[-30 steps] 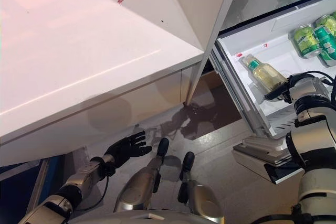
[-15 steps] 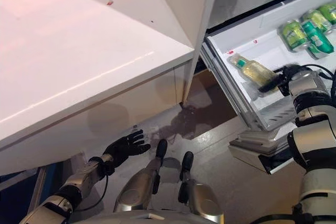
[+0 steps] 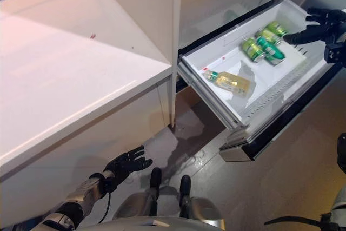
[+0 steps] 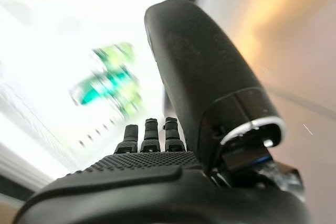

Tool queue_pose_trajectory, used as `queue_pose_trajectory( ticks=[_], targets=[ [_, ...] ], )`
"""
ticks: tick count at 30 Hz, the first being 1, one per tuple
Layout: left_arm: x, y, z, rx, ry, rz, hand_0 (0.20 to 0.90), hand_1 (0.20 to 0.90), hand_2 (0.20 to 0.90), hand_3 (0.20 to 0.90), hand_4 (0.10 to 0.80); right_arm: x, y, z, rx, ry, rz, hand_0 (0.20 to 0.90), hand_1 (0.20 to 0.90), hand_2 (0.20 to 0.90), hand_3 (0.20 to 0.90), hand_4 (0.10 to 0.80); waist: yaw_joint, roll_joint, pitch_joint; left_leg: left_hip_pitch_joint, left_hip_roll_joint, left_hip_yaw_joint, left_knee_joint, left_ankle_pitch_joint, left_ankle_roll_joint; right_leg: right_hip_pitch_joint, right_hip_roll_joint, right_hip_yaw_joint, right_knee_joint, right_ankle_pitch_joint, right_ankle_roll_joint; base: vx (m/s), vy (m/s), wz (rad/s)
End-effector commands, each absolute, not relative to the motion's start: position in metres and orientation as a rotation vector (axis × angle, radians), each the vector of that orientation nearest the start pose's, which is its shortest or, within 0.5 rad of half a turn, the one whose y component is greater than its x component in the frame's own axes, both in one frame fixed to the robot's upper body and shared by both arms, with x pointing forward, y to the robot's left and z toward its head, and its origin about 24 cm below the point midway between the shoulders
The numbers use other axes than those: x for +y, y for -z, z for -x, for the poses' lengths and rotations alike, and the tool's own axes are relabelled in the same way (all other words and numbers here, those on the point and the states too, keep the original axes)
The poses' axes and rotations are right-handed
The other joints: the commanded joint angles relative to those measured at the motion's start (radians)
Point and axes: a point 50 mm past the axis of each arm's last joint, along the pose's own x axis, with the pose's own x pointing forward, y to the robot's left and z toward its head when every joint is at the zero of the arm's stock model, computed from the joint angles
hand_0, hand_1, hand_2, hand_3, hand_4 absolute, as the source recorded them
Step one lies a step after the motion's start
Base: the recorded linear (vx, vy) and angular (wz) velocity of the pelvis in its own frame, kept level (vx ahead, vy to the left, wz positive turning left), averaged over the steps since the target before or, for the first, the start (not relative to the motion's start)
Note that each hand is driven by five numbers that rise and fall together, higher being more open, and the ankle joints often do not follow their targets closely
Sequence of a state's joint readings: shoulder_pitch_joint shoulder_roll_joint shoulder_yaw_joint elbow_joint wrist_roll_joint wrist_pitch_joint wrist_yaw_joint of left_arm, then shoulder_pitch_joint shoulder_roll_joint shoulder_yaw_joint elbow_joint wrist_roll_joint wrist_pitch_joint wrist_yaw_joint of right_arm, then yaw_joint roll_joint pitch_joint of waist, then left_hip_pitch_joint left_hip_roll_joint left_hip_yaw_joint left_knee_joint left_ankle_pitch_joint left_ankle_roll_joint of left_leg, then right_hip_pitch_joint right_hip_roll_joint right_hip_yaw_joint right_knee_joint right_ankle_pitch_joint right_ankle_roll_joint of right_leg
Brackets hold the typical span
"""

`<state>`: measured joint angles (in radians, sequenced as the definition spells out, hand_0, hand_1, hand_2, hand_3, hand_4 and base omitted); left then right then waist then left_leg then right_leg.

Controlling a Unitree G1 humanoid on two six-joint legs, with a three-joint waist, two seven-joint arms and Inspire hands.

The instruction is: Put drinks into fridge and close the fridge

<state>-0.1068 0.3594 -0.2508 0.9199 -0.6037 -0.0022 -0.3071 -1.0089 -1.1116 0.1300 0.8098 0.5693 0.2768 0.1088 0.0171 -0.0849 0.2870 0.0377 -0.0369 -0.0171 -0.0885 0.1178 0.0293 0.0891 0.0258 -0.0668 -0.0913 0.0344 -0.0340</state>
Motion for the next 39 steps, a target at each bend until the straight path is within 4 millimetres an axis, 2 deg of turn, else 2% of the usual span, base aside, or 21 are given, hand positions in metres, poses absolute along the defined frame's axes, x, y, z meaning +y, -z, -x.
queue_pose_trajectory(
  ticks=[1, 2, 4, 5, 7, 10, 11, 16, 21, 23, 28, 33, 39],
  targets=[
    [0.225, 0.128, -0.157, 0.888, 0.104, 0.23, 0.9, 0.9, 0.9, 0.9, 0.8, -0.408, -0.329, -0.292, -0.38, 0.624, 0.232, 0.9, 0.9, 0.9, 0.9, 0.8, -0.012, -0.001, -0.237, 0.059, -0.008, 0.013, 0.002, -0.142, -0.013, -0.021, -0.024, 0.027, 0.065, -0.022, 0.064, 0.08, 0.026, -0.07],
    [0.224, 0.131, -0.152, 0.911, 0.105, 0.22, 0.9, 0.9, 0.9, 0.9, 0.8, -0.415, -0.323, -0.284, -0.459, 0.71, 0.137, 0.9, 0.9, 0.9, 0.9, 0.8, -0.018, 0.008, -0.245, 0.068, -0.01, 0.013, 0.005, -0.148, -0.01, -0.014, -0.026, 0.033, 0.07, -0.028, 0.065, 0.082, 0.019, -0.07],
    [0.223, 0.135, -0.145, 0.943, 0.11, 0.208, 0.9, 0.9, 0.9, 0.9, 0.8, -0.42, -0.305, -0.279, -0.509, 0.774, 0.023, 0.9, 0.9, 0.9, 0.9, 0.8, -0.021, 0.018, -0.254, 0.079, -0.014, 0.011, 0.009, -0.155, -0.005, -0.007, -0.03, 0.041, 0.078, -0.036, 0.066, 0.078, 0.005, -0.05],
    [0.224, 0.135, -0.144, 0.944, 0.111, 0.205, 0.9, 0.9, 0.9, 0.9, 0.8, -0.421, -0.304, -0.278, -0.508, 0.777, 0.021, 0.9, 0.9, 0.9, 0.9, 0.8, -0.019, 0.015, -0.254, 0.08, -0.014, 0.011, 0.009, -0.155, -0.005, -0.006, -0.03, 0.041, 0.078, -0.036, 0.066, 0.091, -0.023, -0.12],
    [0.224, 0.141, -0.134, 0.991, 0.11, 0.195, 0.9, 0.9, 0.9, 0.9, 0.8, -0.423, -0.278, -0.275, -0.549, 0.784, -0.183, 0.9, 0.9, 0.9, 0.9, 0.8, -0.024, 0.029, -0.262, 0.093, -0.018, 0.005, 0.017, -0.165, 0.003, 0.0, -0.037, 0.048, 0.094, -0.047, 0.066, 0.107, -0.04, -0.14],
    [0.225, 0.144, -0.128, 1.022, 0.109, 0.179, 0.9, 0.9, 0.9, 0.9, 0.8, -0.424, -0.259, -0.274, -0.556, 0.78, -0.31, 0.9, 0.9, 0.9, 0.9, 0.8, -0.027, 0.037, -0.263, 0.097, -0.022, 0.001, 0.036, -0.177, 0.011, 0.001, -0.044, 0.052, 0.122, -0.062, 0.064, 0.098, -0.038, -0.06],
    [0.225, 0.145, -0.125, 1.034, 0.114, 0.165, 0.9, 0.9, 0.9, 0.9, 0.8, -0.424, -0.247, -0.273, -0.561, 0.783, -0.384, 0.9, 0.9, 0.9, 0.9, 0.8, -0.029, 0.041, -0.258, 0.095, -0.026, -0.003, 0.061, -0.189, 0.018, -0.003, -0.049, 0.054, 0.151, -0.074, 0.062, 0.106, -0.044, -0.08],
    [0.223, 0.147, -0.12, 1.053, 0.131, 0.138, 0.9, 0.9, 0.9, 0.9, 0.8, -0.422, -0.216, -0.27, -0.562, 0.802, -0.521, 0.9, 0.9, 0.9, 0.9, 0.8, -0.025, 0.044, -0.22, 0.061, -0.047, -0.022, 0.2, -0.252, 0.04, -0.026, -0.062, 0.057, 0.239, -0.11, 0.044, 0.095, -0.072, -0.01],
    [0.217, 0.146, -0.125, 1.039, 0.149, 0.129, 0.9, 0.9, 0.9, 0.9, 0.8, -0.421, -0.208, -0.272, -0.557, 0.814, -0.598, 0.9, 0.9, 0.9, 0.9, 0.8, -0.008, 0.046, -0.162, -0.013, -0.069, -0.046, 0.355, -0.322, 0.058, -0.06, -0.071, 0.047, 0.325, -0.155, 0.018, 0.004, -0.04, 0.09],
    [0.212, 0.144, -0.135, 1.019, 0.153, 0.115, 0.9, 0.9, 0.9, 0.9, 0.8, -0.421, -0.203, -0.275, -0.54, 0.819, -0.639, 0.9, 0.9, 0.9, 0.9, 0.8, -0.001, 0.045, -0.123, -0.073, -0.085, -0.043, 0.449, -0.368, 0.073, -0.104, -0.078, 0.042, 0.394, -0.182, 0.005, -0.072, -0.028, 0.11],
    [0.206, 0.139, -0.152, 0.984, 0.129, 0.1, 0.9, 0.9, 0.9, 0.9, 0.8, -0.413, -0.204, -0.287, -0.506, 0.788, -0.68, 0.9, 0.9, 0.9, 0.9, 0.8, 0.007, 0.05, -0.061, -0.217, -0.099, -0.027, 0.64, -0.436, 0.101, -0.233, -0.093, 0.035, 0.566, -0.227, -0.021, -0.115, -0.001, 0.13],
    [0.204, 0.132, -0.166, 0.934, 0.095, 0.121, 0.9, 0.9, 0.9, 0.9, 0.8, -0.397, -0.206, -0.304, -0.482, 0.685, -0.691, 0.9, 0.9, 0.9, 0.9, 0.8, 0.013, 0.058, -0.005, -0.328, -0.106, -0.022, 0.734, -0.444, 0.11, -0.35, -0.093, 0.035, 0.675, -0.246, -0.039, -0.163, 0.026, 0.07],
    [0.207, 0.13, -0.17, 0.906, 0.062, 0.132, 0.9, 0.9, 0.9, 0.9, 0.8, -0.381, -0.211, -0.319, -0.464, 0.588, -0.692, 0.9, 0.9, 0.9, 0.9, 0.8, 0.026, 0.067, 0.034, -0.394, -0.109, -0.019, 0.763, -0.429, 0.106, -0.428, -0.087, 0.028, 0.742, -0.26, -0.046, -0.097, 0.027, -0.07]
  ],
)
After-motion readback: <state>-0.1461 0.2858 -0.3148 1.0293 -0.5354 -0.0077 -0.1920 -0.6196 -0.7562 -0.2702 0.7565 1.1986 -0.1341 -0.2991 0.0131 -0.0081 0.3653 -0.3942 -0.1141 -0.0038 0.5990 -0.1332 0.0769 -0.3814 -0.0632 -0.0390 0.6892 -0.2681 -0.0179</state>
